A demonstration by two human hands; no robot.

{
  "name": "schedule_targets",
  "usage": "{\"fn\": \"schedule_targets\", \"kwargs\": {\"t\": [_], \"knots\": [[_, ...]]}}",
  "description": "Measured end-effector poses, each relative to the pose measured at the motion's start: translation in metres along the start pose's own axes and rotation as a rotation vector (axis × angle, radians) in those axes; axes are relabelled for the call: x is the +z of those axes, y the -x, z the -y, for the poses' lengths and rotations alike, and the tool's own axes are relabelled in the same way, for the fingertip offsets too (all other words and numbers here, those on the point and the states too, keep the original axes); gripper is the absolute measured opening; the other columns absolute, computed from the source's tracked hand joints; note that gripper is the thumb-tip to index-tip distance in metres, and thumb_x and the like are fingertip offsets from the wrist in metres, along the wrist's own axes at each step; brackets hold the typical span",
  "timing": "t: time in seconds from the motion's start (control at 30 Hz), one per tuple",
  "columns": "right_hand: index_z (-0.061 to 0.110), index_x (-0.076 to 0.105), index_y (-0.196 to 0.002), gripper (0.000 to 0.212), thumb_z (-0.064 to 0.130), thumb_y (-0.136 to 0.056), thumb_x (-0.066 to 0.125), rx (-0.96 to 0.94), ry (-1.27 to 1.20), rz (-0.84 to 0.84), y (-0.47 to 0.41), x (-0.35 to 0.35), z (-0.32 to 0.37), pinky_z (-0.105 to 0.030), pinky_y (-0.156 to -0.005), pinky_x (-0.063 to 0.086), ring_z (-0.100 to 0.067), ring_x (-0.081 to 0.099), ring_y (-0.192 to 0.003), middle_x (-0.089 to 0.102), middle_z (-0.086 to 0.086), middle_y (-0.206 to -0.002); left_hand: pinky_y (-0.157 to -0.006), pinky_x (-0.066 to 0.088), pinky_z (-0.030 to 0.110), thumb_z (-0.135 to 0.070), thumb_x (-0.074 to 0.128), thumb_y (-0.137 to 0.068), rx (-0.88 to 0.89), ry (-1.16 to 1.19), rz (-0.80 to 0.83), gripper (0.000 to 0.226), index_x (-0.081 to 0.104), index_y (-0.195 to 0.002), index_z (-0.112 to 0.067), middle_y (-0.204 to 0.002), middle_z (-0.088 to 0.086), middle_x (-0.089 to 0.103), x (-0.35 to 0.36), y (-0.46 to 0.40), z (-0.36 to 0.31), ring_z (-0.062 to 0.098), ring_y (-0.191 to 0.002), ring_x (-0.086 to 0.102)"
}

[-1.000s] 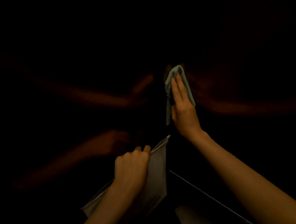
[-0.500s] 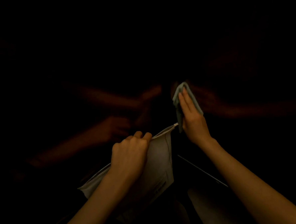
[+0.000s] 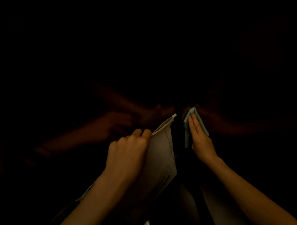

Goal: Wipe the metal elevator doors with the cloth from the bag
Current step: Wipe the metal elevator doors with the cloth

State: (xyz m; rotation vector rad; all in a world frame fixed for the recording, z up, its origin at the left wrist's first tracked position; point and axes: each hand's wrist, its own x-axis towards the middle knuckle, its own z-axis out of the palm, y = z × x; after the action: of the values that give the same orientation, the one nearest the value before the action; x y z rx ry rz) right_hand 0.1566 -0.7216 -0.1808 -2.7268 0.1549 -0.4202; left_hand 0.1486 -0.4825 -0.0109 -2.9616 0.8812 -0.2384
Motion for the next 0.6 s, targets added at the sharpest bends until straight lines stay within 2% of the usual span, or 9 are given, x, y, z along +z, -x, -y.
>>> {"fn": "schedule_targets", "kwargs": {"t": [0.13,0.27,0.4,0.6], "knots": [[0.014,-0.016,-0.144,0.105,-0.006,-0.079,0.063,0.008,0.071,0.117,0.011,0.012,-0.006,-0.029,-0.067,0.050,-0.028,0.021,-0.141,-0.024,0.004,-0.150,-0.059,0.032,0.030,-0.026,0.043,-0.096,-0.027,0.072,0.004,0.034,0.033,-0.128,-0.030,-0.117,-0.004,0.052,0.004,0.009,0.011,0.024,-0.090,0.060],[0.015,-0.021,-0.141,0.108,-0.002,-0.079,0.066,0.013,0.102,0.175,0.017,0.023,-0.005,-0.032,-0.078,0.053,-0.027,0.015,-0.143,-0.027,0.003,-0.149,-0.061,0.036,0.029,-0.022,0.042,-0.096,-0.023,0.072,0.013,0.039,0.030,-0.132,-0.029,-0.122,-0.003,0.051,0.005,0.016,0.018,0.024,-0.091,0.061],[0.013,-0.015,-0.146,0.097,0.003,-0.086,0.061,0.042,0.171,0.236,0.024,0.044,-0.013,-0.027,-0.088,0.048,-0.023,0.016,-0.143,-0.028,0.002,-0.148,-0.061,0.035,0.028,-0.022,0.041,-0.096,-0.031,0.069,0.022,0.037,0.031,-0.130,-0.030,-0.120,-0.006,0.051,0.006,0.015,0.024,0.021,-0.090,0.061],[0.012,-0.011,-0.149,0.086,0.005,-0.090,0.051,0.072,0.312,0.349,0.027,0.070,-0.023,-0.023,-0.078,0.051,-0.020,0.026,-0.139,-0.018,-0.002,-0.157,-0.063,0.040,0.027,-0.021,0.041,-0.096,-0.029,0.079,0.018,0.039,0.029,-0.133,-0.029,-0.123,-0.007,0.050,0.009,0.008,0.026,0.019,-0.091,0.061]]}}
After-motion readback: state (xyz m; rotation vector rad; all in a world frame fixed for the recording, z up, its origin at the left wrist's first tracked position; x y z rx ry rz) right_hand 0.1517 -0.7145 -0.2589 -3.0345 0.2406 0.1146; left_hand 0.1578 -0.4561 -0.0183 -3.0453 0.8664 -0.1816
